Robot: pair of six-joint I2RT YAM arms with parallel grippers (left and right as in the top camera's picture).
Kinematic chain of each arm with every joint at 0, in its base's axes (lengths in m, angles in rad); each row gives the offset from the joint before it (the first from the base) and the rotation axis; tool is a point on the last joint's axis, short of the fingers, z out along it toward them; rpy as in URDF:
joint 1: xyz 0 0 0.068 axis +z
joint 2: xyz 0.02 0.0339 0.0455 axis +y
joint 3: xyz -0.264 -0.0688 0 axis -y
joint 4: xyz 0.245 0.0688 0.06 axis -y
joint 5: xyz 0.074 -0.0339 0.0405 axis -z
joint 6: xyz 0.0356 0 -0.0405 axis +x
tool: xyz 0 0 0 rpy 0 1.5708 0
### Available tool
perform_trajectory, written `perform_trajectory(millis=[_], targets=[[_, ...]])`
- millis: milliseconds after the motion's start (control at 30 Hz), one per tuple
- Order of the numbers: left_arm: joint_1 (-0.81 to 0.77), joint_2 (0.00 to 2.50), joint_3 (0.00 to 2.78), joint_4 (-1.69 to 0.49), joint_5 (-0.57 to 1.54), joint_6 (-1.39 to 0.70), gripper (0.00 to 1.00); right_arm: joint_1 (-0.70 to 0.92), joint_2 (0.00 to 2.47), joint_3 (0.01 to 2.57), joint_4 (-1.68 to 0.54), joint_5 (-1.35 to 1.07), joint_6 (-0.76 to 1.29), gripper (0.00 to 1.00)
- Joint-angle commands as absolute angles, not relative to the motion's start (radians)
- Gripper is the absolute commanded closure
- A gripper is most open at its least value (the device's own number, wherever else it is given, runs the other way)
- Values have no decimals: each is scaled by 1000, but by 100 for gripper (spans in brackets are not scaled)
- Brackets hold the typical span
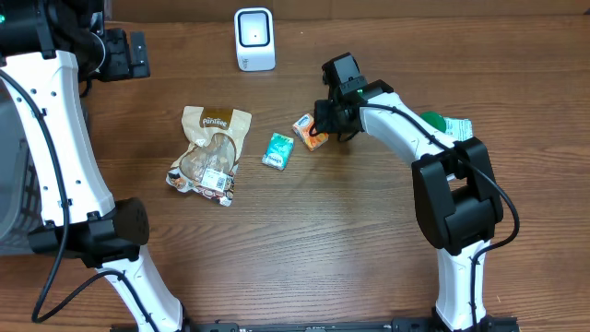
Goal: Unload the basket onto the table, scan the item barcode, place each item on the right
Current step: 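Reach the right gripper to the orange packet and grasp it, then lift the orange packet and hold it under the white scanner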
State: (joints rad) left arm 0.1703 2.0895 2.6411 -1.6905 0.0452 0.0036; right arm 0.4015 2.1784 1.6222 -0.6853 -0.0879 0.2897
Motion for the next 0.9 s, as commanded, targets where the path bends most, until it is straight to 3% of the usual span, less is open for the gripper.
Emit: perform_trajectory(millis=[0,233,467,867], targets=[[170,2092,2639,-1689,52,15,1,384,2152,1691,-757,-160,282,58],[170,2092,2639,-1689,52,15,0,358,2101,1741,-889,-232,155,54],[170,2092,2639,-1689,52,15,0,347,2143,1718,-855,-288,83,54],[170,2092,2639,-1689,52,15,0,308,2243,1717,-844,-366,67,68]])
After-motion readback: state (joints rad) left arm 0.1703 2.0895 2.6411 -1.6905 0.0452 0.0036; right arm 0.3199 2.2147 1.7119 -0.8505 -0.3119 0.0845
